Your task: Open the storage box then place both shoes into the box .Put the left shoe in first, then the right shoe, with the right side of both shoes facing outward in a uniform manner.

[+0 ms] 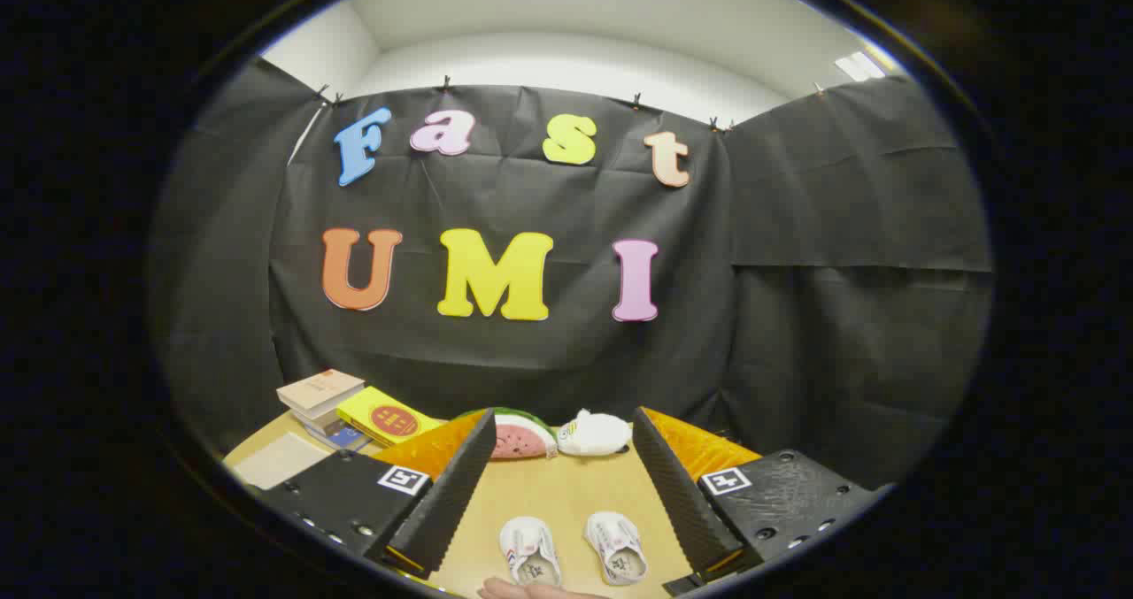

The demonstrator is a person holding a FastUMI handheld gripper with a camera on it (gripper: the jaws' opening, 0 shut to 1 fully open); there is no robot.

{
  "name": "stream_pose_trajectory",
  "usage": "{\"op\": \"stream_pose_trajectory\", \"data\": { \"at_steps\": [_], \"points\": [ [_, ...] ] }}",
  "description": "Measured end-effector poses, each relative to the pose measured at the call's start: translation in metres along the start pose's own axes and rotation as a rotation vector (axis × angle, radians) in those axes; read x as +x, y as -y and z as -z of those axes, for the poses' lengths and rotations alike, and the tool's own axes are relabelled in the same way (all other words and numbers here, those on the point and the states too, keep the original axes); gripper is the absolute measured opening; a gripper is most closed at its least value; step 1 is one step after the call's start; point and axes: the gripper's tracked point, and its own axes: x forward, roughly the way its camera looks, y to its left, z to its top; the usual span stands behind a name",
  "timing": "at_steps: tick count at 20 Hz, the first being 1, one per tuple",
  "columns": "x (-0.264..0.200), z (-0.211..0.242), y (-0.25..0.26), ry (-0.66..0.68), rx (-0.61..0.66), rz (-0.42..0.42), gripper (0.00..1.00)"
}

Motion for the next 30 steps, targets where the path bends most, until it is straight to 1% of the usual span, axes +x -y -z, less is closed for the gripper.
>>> {"op": "stream_pose_trajectory", "data": {
  "at_steps": [5, 8, 17, 24, 27, 30],
  "points": [
    [0.011, 0.009, -0.009, -0.012, -0.015, -0.03, 0.96],
    [0.012, 0.015, -0.006, -0.012, -0.012, -0.023, 0.96],
    [0.007, 0.031, -0.006, -0.047, -0.002, -0.04, 0.95],
    [0.008, 0.063, -0.01, -0.128, 0.035, -0.038, 0.96],
    [0.012, 0.092, -0.023, -0.179, 0.027, -0.09, 0.96],
    [0.025, 0.136, -0.05, -0.319, 0.075, -0.177, 0.95]
  ]
}}
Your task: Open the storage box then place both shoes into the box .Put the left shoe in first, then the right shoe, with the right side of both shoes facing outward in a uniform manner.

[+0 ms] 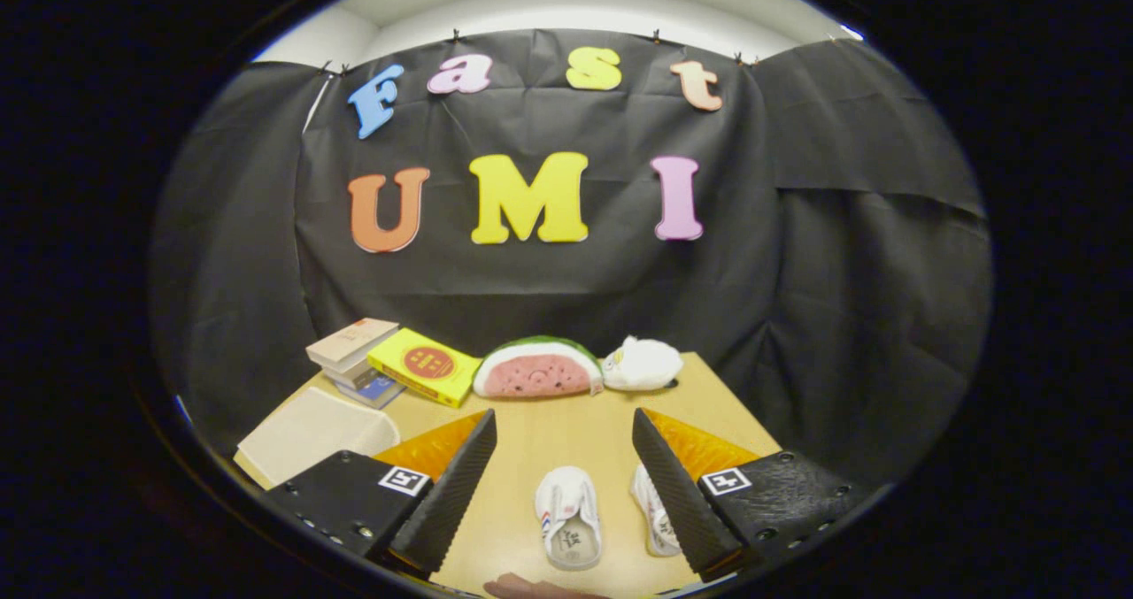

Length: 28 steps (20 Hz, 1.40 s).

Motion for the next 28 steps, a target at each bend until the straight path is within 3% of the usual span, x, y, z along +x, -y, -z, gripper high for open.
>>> {"op": "stream_pose_trajectory", "data": {
  "at_steps": [5, 10, 15, 20, 24, 25, 28],
  "points": [
    [0.05, 0.05, -0.05, -0.188, 0.053, -0.167, 0.96],
    [0.07, 0.117, -0.134, -0.522, 0.222, -0.51, 0.96],
    [0.063, 0.138, -0.191, -0.716, 0.392, -0.786, 0.96],
    [0.06, 0.152, -0.21, -0.888, 0.587, -0.955, 0.96],
    [0.075, 0.163, -0.215, -0.964, 0.692, -0.986, 0.93],
    [0.074, 0.165, -0.225, -0.989, 0.713, -1.003, 0.74],
    [0.07, 0.157, -0.22, -0.984, 0.682, -1.01, 0.55]
  ]
}}
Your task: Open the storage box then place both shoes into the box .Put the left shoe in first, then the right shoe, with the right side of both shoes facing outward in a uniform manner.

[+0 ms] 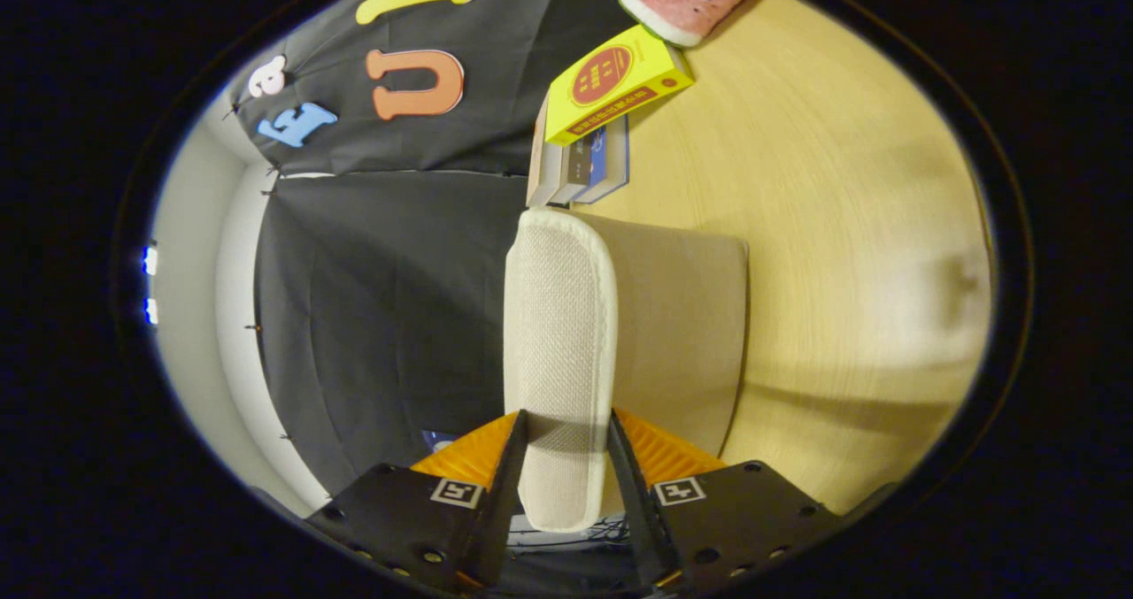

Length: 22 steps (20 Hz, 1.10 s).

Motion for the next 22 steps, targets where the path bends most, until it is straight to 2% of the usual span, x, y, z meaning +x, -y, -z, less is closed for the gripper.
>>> {"op": "stream_pose_trajectory", "data": {
  "at_steps": [1, 4, 6, 10, 11, 17, 22],
  "points": [
    [-0.001, 0.0, -0.001, -0.002, -0.003, 0.009, 0.55],
    [-0.009, 0.0, 0.0, 0.005, -0.001, 0.039, 0.36],
    [-0.011, 0.003, -0.002, -0.008, -0.004, 0.04, 0.27],
    [-0.026, 0.0, -0.011, -0.004, -0.01, 0.037, 0.21],
    [-0.017, 0.004, -0.017, -0.007, -0.002, 0.013, 0.12],
    [-0.027, 0.001, -0.057, -0.033, -0.022, -0.06, 0.09],
    [-0.026, -0.004, -0.102, -0.017, -0.065, -0.064, 0.07]
  ]
}}
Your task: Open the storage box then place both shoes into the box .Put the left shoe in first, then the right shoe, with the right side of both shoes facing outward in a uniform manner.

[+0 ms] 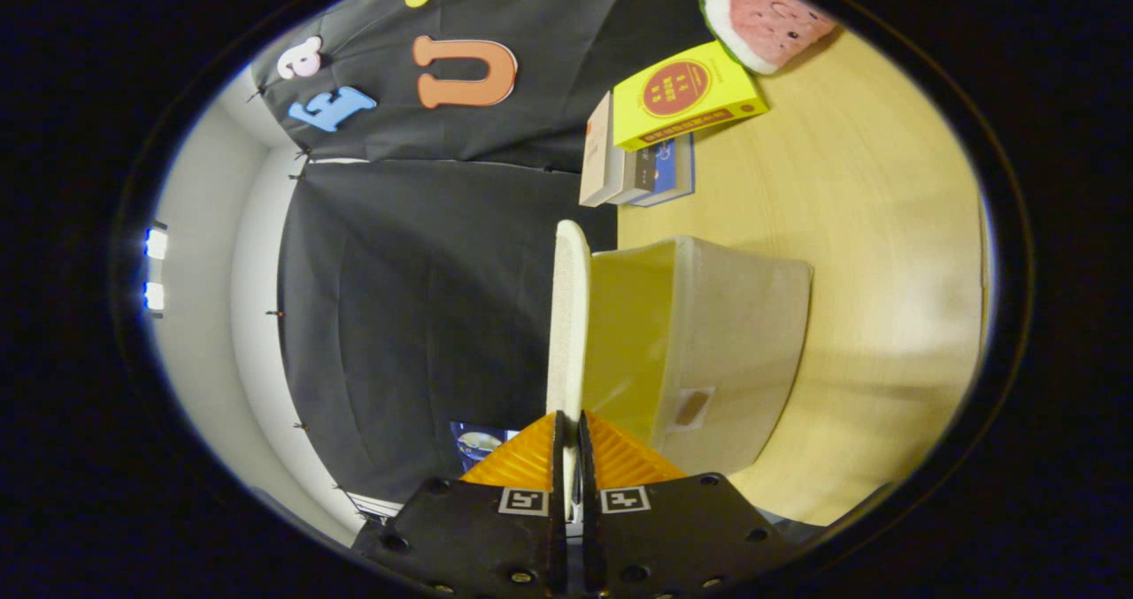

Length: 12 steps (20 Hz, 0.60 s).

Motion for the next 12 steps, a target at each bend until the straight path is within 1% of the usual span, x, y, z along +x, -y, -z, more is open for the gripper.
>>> {"op": "stream_pose_trajectory", "data": {
  "at_steps": [2, 6, 7, 9, 11, 12],
  "points": [
    [0.006, -0.002, -0.02, 0.005, -0.022, -0.007, 0.07],
    [0.027, -0.009, -0.058, 0.028, -0.046, 0.016, 0.07],
    [0.035, -0.011, -0.065, 0.034, -0.069, 0.035, 0.07],
    [0.051, -0.011, -0.087, 0.04, -0.103, 0.037, 0.1],
    [0.069, -0.01, -0.106, 0.044, -0.129, 0.035, 0.1],
    [0.083, -0.013, -0.108, 0.051, -0.149, 0.057, 0.1]
  ]
}}
